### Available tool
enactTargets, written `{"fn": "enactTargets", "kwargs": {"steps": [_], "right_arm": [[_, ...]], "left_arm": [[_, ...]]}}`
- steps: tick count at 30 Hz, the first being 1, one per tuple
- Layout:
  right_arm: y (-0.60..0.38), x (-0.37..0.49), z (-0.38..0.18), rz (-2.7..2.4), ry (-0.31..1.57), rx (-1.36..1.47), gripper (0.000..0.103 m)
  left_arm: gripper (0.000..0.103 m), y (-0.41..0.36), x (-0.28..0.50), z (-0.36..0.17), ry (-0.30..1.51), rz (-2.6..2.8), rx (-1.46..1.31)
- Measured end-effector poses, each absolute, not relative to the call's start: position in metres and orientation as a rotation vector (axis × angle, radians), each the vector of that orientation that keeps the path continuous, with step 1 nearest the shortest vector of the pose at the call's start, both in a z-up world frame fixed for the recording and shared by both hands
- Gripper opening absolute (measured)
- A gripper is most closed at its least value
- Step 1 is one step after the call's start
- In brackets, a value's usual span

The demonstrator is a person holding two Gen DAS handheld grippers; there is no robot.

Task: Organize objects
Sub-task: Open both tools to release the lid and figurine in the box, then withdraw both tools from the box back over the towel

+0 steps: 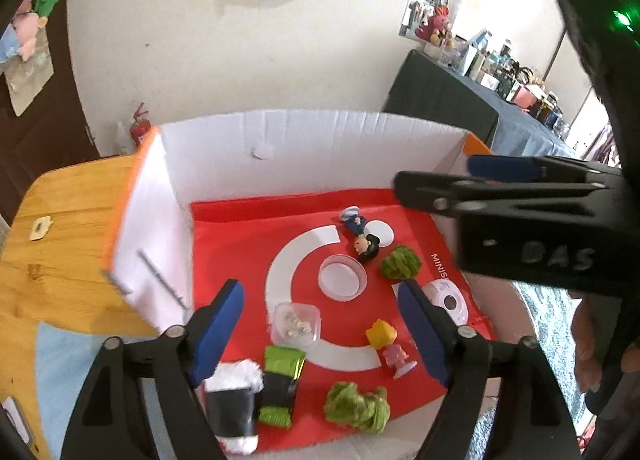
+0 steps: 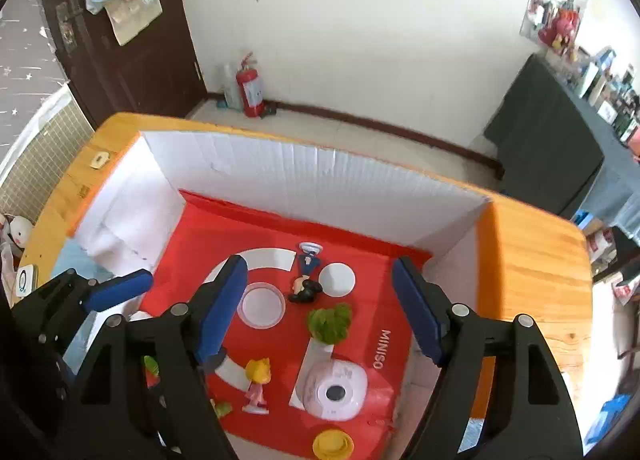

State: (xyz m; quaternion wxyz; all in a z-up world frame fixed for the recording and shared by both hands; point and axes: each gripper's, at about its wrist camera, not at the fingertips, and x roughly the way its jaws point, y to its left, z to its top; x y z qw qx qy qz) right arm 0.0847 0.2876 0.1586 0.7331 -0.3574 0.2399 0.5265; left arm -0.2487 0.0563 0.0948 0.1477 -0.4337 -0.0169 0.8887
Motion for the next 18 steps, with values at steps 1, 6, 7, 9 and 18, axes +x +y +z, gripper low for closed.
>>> {"fn": "enactTargets", "kwargs": {"steps": [1, 6, 7, 9, 18], "right_arm": [[0.285, 0.083, 0.162, 1.162, 0.513, -0.773, 0.082], [0.272, 0.072, 0.174, 1.202, 0.474, -0.72, 0.084], [0.266, 0.071, 0.176, 1.203, 0.464, -0.715, 0.084], [0.257, 0.068, 0.179, 1.207, 0.444, -0.706, 0.086], [0.213, 0.045, 0.185, 1.312, 0.289, -0.703, 0.093]], "left_arm": [[0.086, 0.053, -0.244, 0.097, -0.057, 2.562, -1.235], [0.086, 0.042, -0.227, 0.111, -0.064, 2.595, -1.195], [0.089, 0.04, -0.224, 0.113, -0.064, 2.604, -1.186], [0.092, 0.033, -0.215, 0.12, -0.062, 2.627, -1.164], [0.098, 0.017, -0.164, 0.142, -0.02, 2.695, -1.072]]}}
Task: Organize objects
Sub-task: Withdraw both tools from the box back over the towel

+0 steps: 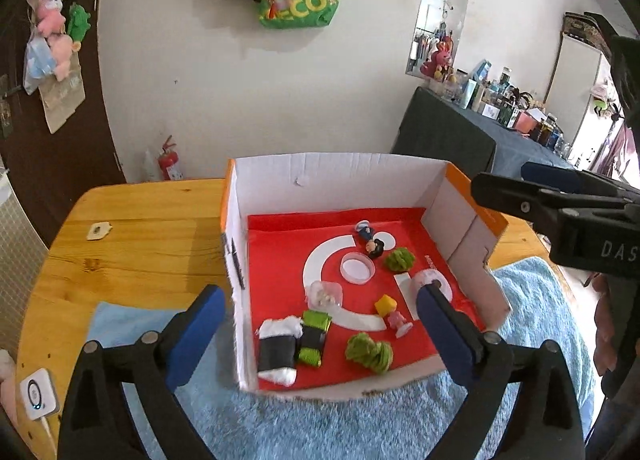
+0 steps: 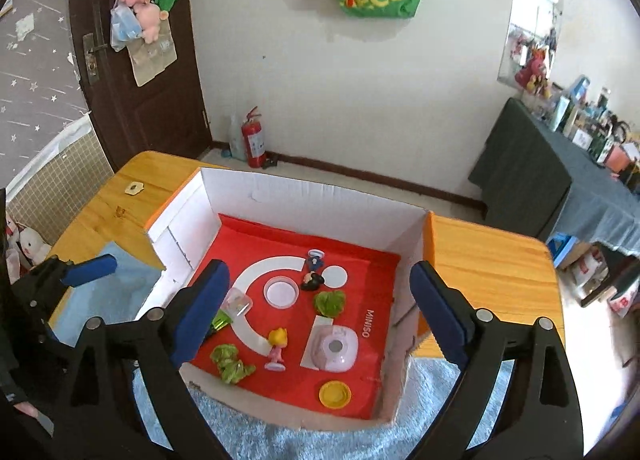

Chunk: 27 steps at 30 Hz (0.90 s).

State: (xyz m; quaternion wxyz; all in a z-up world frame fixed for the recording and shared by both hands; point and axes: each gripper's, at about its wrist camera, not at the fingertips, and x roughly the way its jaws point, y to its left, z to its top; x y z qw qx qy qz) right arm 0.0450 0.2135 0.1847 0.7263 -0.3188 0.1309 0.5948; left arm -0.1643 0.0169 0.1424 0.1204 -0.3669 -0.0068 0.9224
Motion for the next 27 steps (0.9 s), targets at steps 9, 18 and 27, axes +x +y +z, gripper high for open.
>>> {"fn": "enactTargets", "kwargs": {"steps": [9, 18, 27], "right_arm": [[0.166, 0.03, 0.183, 1.369, 0.255, -0.662, 0.098], [0.127, 0.032, 0.163, 1.357, 0.255, -0.602, 0.098], [0.104, 0.046, 0.116, 1.273, 0.266, -0.611, 0.102]], "left_arm": [[0.101, 0.004, -0.124, 0.153, -0.03, 2.733, -1.025], [0.103, -0.005, -0.088, 0.143, -0.037, 2.771, -1.013], [0.103, -0.009, -0.074, 0.104, -0.077, 2.768, -1.096]]}}
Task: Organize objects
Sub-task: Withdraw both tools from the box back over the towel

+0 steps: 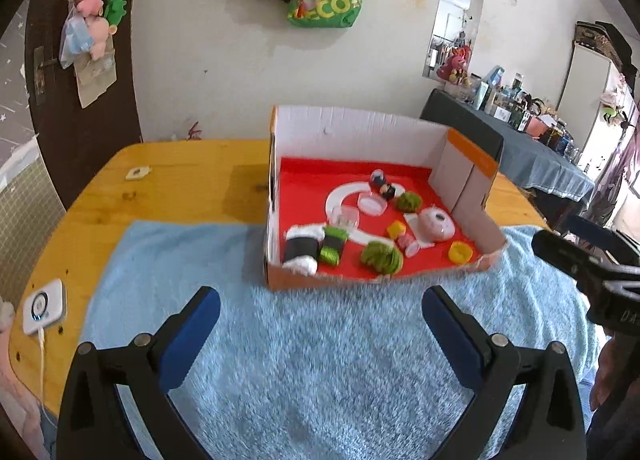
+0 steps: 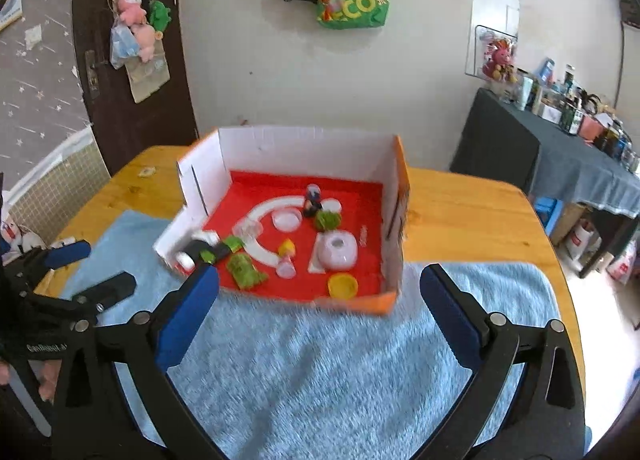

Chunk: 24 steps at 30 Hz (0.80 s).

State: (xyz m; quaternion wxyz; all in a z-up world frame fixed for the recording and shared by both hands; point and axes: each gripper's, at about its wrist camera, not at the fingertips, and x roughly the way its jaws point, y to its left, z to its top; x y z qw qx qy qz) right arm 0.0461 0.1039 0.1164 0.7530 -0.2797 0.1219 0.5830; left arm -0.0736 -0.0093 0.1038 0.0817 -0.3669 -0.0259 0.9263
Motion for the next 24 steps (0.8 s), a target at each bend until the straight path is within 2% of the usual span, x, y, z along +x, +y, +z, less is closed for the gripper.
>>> {"fn": "enactTargets", "kwargs": {"steps": [10, 18, 24], "right_arm": [[0.107, 0.08, 0.053, 1.207, 0.418, -0.641, 0.102], [0.11, 0.086, 0.028, 1.178, 0.458, -0.687, 0.102], [0.114, 0.088, 0.017, 1.162, 0.48, -0.715, 0.102]], "left_arm": [[0.103, 0.001, -0.074, 0.052, -0.073, 2.706, -1.245], [0.103, 0.009, -0.079, 0.031, -0.003, 2.742, -1.281], [0.103, 0.009, -0.084, 0.02, -0.017, 2.731, -1.324]]}}
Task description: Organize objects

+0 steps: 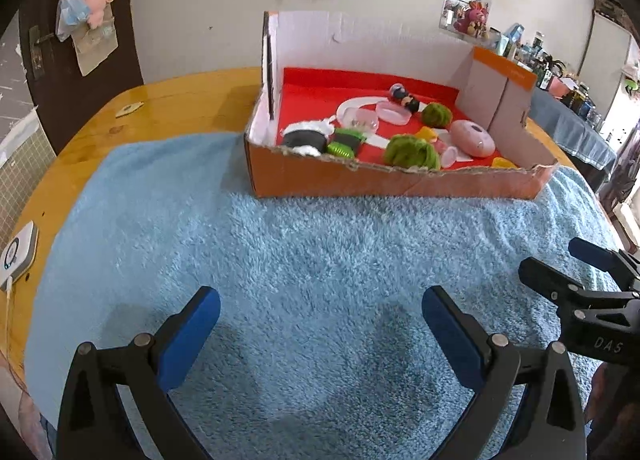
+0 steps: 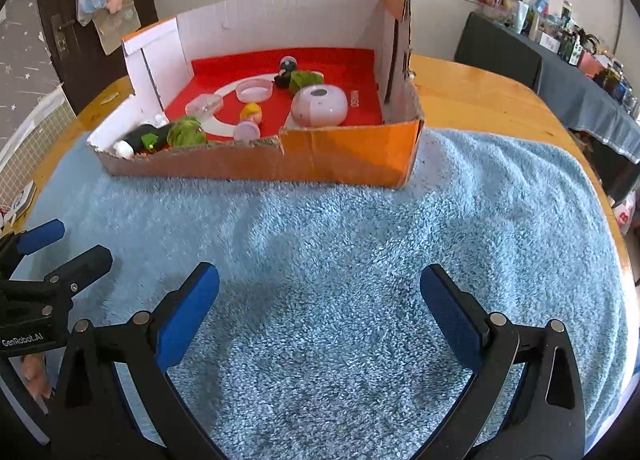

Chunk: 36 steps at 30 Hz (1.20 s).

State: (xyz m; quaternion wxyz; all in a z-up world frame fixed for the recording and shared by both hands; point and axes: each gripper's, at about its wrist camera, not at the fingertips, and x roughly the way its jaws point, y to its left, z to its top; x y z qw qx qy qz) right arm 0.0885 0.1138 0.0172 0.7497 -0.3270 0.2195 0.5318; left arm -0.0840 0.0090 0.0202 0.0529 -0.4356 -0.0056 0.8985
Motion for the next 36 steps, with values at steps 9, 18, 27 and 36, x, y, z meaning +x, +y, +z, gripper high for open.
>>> {"fn": "enactTargets", "kwargs": {"steps": [9, 18, 27, 36], "right_arm": [[0.114, 0.091, 0.007, 1.125, 0.475, -0.748, 0.103], [0.109, 0.092, 0.009, 1.129, 0.466, -0.744, 0.103], [0.106, 0.093, 0.01, 1.128, 0.455, -0.736, 0.103], [0.109, 0.091, 0.009, 1.121, 0.45, -0.736, 0.103]], "left_arm": [[0.103, 0.009, -0.086, 0.009, 0.026, 2.776, -1.342], [0.103, 0.01, -0.087, 0.008, 0.023, 2.796, -1.33], [0.103, 0.01, -0.087, 0.008, 0.023, 2.804, -1.321], [0.103, 0.01, -0.087, 0.008, 0.023, 2.804, -1.319]]}}
